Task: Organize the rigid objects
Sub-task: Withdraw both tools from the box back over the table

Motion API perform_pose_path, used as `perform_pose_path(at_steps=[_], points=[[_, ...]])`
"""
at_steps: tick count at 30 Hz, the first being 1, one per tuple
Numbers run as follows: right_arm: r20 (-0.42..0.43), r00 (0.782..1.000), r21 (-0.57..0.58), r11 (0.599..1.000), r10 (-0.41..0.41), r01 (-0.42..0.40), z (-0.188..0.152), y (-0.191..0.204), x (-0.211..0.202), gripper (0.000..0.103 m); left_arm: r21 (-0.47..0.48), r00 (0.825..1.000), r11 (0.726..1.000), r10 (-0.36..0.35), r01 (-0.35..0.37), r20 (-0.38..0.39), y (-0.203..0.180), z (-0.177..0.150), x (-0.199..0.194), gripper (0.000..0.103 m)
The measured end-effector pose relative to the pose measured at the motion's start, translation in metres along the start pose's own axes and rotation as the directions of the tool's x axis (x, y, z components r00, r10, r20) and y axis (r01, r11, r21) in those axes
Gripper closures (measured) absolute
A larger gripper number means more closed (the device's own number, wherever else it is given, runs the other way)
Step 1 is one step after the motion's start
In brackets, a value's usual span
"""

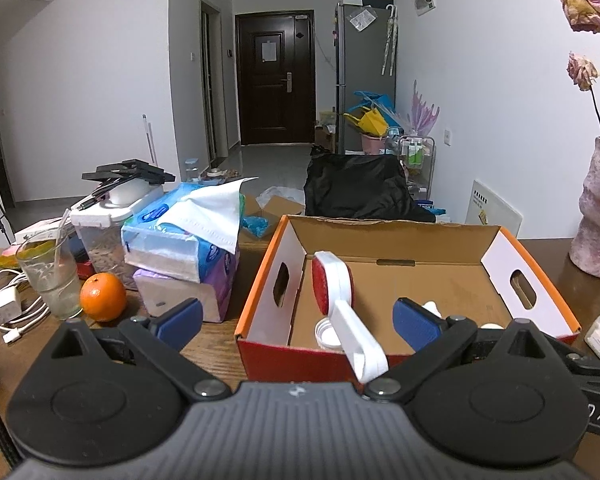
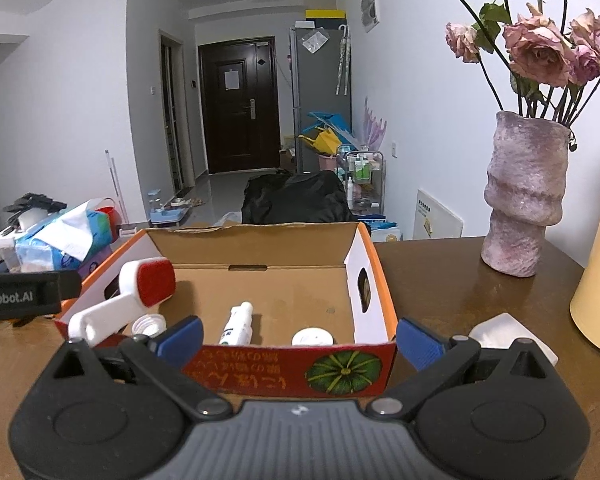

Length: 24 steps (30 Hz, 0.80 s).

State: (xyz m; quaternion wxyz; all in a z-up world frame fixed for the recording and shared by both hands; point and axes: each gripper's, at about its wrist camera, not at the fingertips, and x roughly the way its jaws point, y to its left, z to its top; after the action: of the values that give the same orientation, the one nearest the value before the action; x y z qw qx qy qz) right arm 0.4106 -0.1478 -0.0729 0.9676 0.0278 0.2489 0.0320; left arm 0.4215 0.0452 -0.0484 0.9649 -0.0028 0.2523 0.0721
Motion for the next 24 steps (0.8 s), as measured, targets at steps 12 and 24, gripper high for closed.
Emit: perform_pose_path(at_steps=[12,24], points=[[-0.004,1.000,-0.023,0.999,0.023,-0.023,-0.018,0.001,-0.025,0.000,0.009,1.000,1.000,0.006,-0.006,-0.008,0.004,-0.022,-0.027,0.000],[-0.008,1.000,-0.019,0.999,0.025,-0.026,-0.044,-0.007,-0.054,0.000,0.018,1.000,1.000,0.014,-0.014,-0.026,0.006,-0.049,-0.052,0.000]])
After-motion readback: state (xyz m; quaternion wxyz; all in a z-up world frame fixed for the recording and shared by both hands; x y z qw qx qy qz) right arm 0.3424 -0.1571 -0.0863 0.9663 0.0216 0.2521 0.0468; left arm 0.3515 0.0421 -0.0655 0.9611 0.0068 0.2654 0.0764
